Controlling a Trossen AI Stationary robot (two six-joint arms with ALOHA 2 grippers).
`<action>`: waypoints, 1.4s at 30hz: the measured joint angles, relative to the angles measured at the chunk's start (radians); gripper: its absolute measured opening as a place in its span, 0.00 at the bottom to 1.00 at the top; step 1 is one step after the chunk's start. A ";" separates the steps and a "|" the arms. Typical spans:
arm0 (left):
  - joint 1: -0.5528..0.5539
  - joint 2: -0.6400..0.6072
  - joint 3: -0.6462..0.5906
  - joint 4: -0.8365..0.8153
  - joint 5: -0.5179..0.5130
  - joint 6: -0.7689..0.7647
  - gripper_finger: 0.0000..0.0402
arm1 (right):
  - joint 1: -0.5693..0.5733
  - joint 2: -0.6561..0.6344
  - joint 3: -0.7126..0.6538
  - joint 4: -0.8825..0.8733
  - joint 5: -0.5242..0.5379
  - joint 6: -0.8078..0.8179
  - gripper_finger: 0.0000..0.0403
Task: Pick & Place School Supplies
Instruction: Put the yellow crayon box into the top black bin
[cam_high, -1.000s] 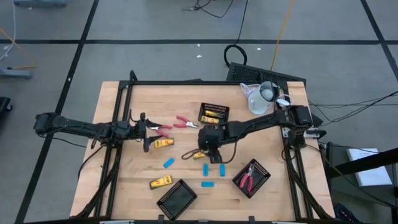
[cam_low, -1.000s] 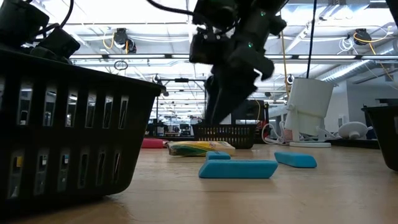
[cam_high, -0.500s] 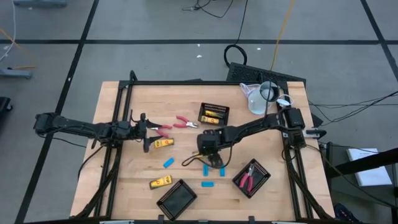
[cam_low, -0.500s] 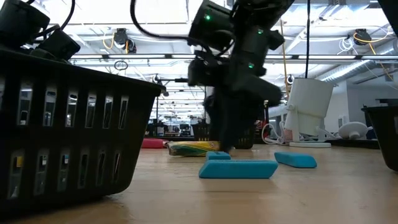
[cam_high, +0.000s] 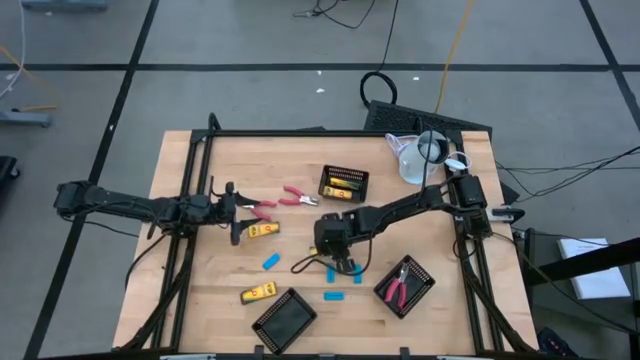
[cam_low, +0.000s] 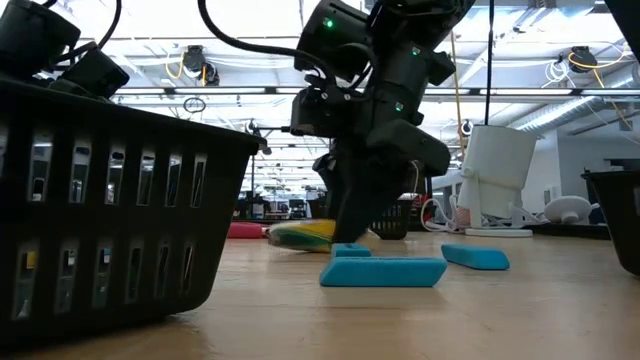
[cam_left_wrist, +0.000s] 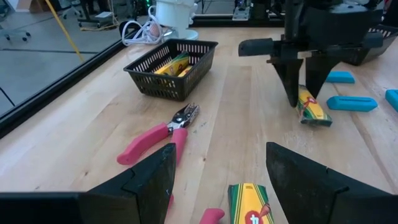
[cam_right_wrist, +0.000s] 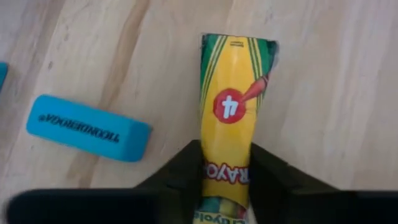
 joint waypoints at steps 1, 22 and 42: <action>0.000 0.000 0.000 -0.003 -0.001 0.000 0.62 | 0.000 0.000 0.000 0.003 0.003 0.001 0.16; 0.000 0.000 0.000 -0.012 -0.003 -0.002 0.62 | -0.026 -0.154 -0.004 -0.091 0.197 -0.028 0.15; 0.001 0.000 0.000 -0.011 -0.004 0.000 0.62 | -0.372 -0.261 -0.002 -0.211 0.175 -0.083 0.15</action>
